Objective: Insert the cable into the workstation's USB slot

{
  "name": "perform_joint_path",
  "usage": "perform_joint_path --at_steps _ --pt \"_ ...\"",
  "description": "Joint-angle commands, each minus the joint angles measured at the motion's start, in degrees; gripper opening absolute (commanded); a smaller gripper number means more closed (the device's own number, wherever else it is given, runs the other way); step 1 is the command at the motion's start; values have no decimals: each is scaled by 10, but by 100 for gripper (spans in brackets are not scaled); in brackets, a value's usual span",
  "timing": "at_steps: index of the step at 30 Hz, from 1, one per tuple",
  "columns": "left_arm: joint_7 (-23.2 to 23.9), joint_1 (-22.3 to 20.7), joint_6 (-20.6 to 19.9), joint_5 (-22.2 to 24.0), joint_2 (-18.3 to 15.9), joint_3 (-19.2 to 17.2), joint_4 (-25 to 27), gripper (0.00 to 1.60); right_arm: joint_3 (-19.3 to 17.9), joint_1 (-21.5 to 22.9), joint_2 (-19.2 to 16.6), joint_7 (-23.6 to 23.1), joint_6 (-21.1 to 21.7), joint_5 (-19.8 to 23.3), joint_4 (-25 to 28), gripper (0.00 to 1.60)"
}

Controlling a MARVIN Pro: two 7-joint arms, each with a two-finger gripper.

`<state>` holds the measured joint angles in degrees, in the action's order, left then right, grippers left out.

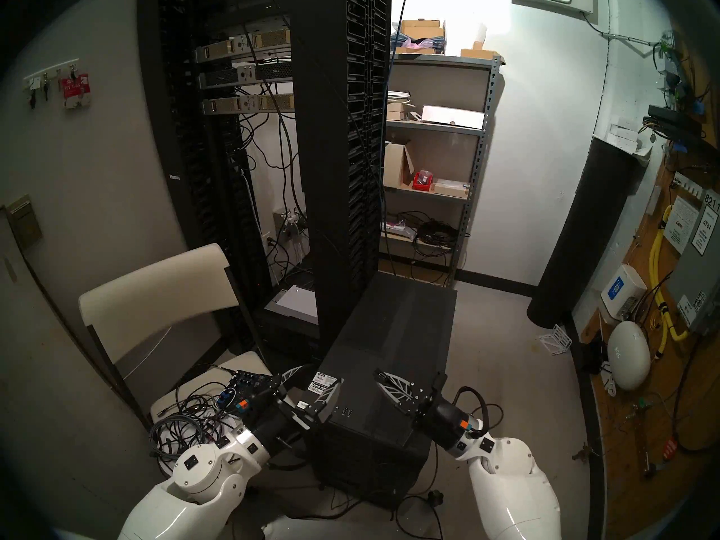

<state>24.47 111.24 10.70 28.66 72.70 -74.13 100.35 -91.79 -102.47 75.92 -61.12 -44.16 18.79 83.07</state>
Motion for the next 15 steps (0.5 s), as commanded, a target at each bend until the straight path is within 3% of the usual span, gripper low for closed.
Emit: perform_joint_path --at_steps 1,8,15 --pt "2 -1 -6 3 0 2 24 160 32 0 -46 -58 -26 27 16 0" --pt "-3 6 -6 -2 -1 2 26 160 60 2 -73 -35 -22 60 17 0" --pt "-33 26 7 -75 -19 11 44 160 82 19 -75 -2 36 84 30 0"
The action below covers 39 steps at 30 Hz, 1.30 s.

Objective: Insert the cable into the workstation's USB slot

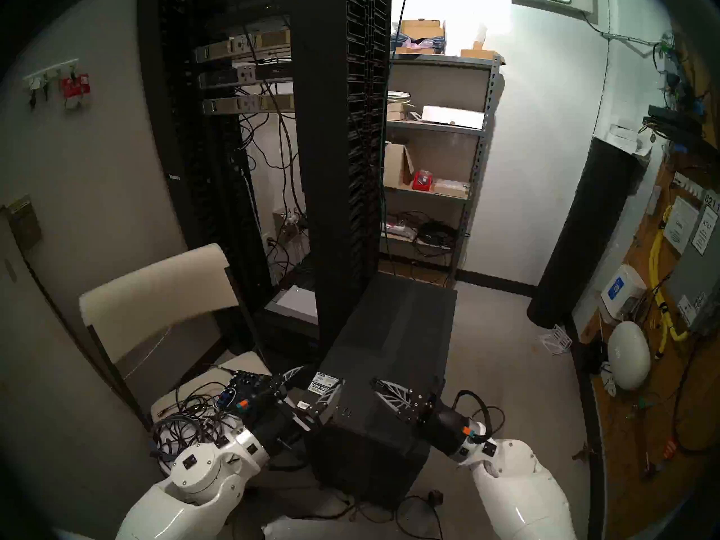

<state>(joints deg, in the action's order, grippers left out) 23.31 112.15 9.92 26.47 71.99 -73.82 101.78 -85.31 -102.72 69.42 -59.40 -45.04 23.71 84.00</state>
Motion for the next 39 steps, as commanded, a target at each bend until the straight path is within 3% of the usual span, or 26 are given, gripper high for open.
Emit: perform_joint_path --at_steps 1,9,18,27,39 --pt "-25 21 16 -60 -14 8 33 160 17 25 -7 -14 55 37 23 0" --pt "-51 57 28 -118 -28 14 68 160 20 46 12 16 135 39 27 0" --pt "-75 91 13 -124 -18 33 101 160 25 43 28 57 202 40 33 0" --pt "-98 57 -3 -136 6 69 77 160 22 34 33 76 241 55 49 0" --pt "-160 -24 -14 -177 18 128 9 160 18 25 35 76 286 81 67 0"
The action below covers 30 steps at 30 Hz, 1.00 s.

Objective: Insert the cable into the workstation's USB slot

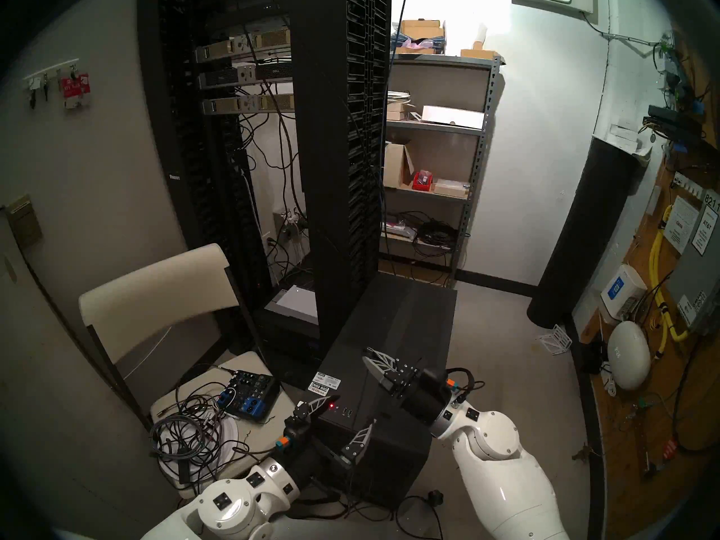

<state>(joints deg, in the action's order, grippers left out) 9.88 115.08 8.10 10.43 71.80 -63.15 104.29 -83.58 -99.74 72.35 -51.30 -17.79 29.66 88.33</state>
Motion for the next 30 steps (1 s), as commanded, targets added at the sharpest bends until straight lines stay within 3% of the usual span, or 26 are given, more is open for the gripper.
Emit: perform_joint_path --at_steps 1,9,10,12,13,15,16,17,21,22,23,24,30 --pt "-30 -59 2 -17 23 23 -20 160 1 -6 6 -6 18 24 24 0" --pt "-65 -104 1 -37 33 51 -56 155 -4 -13 7 -7 32 32 32 0" --pt "-67 -108 1 -39 34 54 -59 144 -5 -13 8 -6 33 32 33 0" --pt "-76 -115 1 -43 34 61 -64 83 -6 -14 8 -6 36 31 35 0" --pt "-80 -118 2 -43 34 63 -66 74 -7 -14 8 -6 37 32 35 0" --pt "-88 -122 3 -38 32 70 -69 73 -9 -15 10 -5 38 32 35 0" --pt "-91 -123 3 -39 32 71 -70 66 -10 -15 10 -6 39 33 35 0" --pt "-94 -124 4 -37 30 74 -71 48 -10 -15 11 -6 39 33 34 0" --pt "-103 -128 7 -22 25 83 -73 31 -13 -13 12 -6 41 32 33 0" --pt "-102 -126 9 -14 26 82 -72 24 -14 -12 13 -6 41 30 31 0" --pt "-101 -124 9 -14 24 81 -69 6 -15 -11 13 -3 41 28 30 0" --pt "-98 -120 8 -5 23 78 -64 0 -15 -10 13 -3 41 27 28 0" --pt "-61 -103 4 31 -3 63 -23 0 -23 1 14 7 38 19 8 0"
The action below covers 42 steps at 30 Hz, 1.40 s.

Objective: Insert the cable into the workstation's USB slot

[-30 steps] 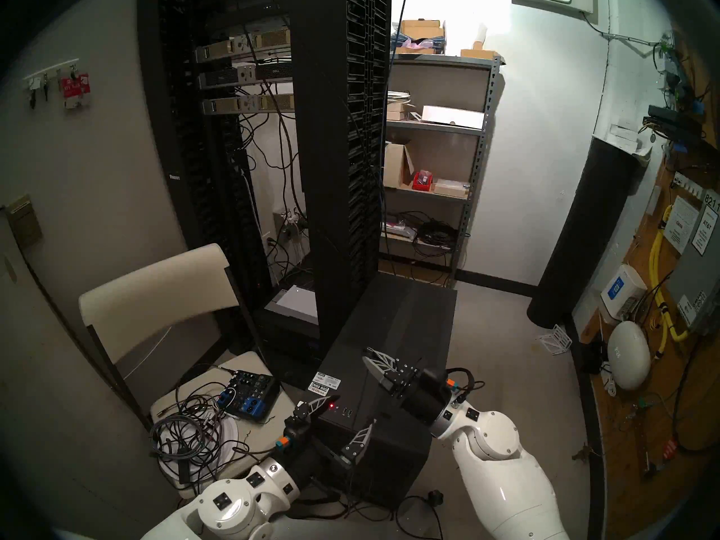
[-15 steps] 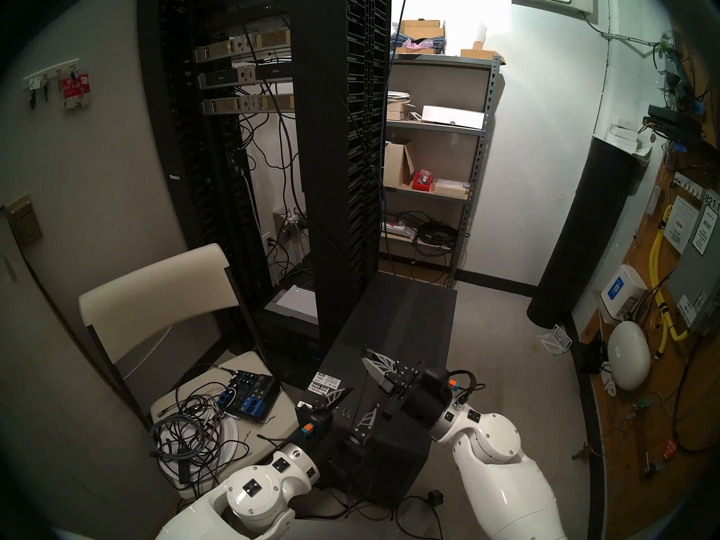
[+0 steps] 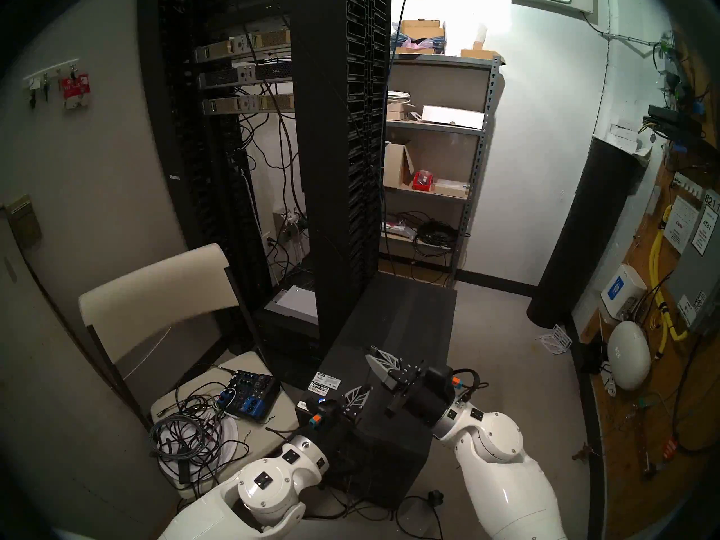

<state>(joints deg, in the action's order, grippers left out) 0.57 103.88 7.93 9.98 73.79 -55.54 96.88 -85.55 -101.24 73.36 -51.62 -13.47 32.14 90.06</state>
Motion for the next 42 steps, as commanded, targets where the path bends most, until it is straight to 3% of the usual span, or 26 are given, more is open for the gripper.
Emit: perform_joint_path --at_steps 1,7,8,9,11,20,23,24,26,28,37,42 --pt "39 12 2 46 -27 -17 59 0 -5 17 5 12 -5 -4 -12 0" --pt "85 25 -15 126 -48 -46 101 0 -2 26 0 11 -6 -13 -26 4" --pt "92 24 -14 142 -46 -50 99 0 -1 25 1 12 -8 -15 -28 18" --pt "100 27 -26 158 -51 -55 110 0 -1 26 2 12 -7 -13 -30 44" --pt "113 27 -34 180 -55 -61 119 0 1 27 4 11 -10 -16 -35 61" --pt "154 15 -93 239 -77 -82 136 0 2 32 4 7 -18 -24 -45 78" --pt "162 15 -107 266 -73 -91 136 0 0 32 3 6 -23 -28 -46 118" --pt "160 20 -115 289 -65 -98 137 0 0 32 2 8 -29 -34 -47 120" --pt "163 18 -118 292 -67 -101 137 0 0 32 -3 8 -37 -46 -50 122" --pt "163 17 -123 296 -68 -102 136 0 -1 34 -5 7 -43 -51 -56 137" --pt "153 18 -128 312 -57 -113 132 0 -20 31 -5 9 -60 -62 -69 142" --pt "132 18 -143 318 -46 -115 142 0 -22 23 -12 13 -114 -110 -61 139"
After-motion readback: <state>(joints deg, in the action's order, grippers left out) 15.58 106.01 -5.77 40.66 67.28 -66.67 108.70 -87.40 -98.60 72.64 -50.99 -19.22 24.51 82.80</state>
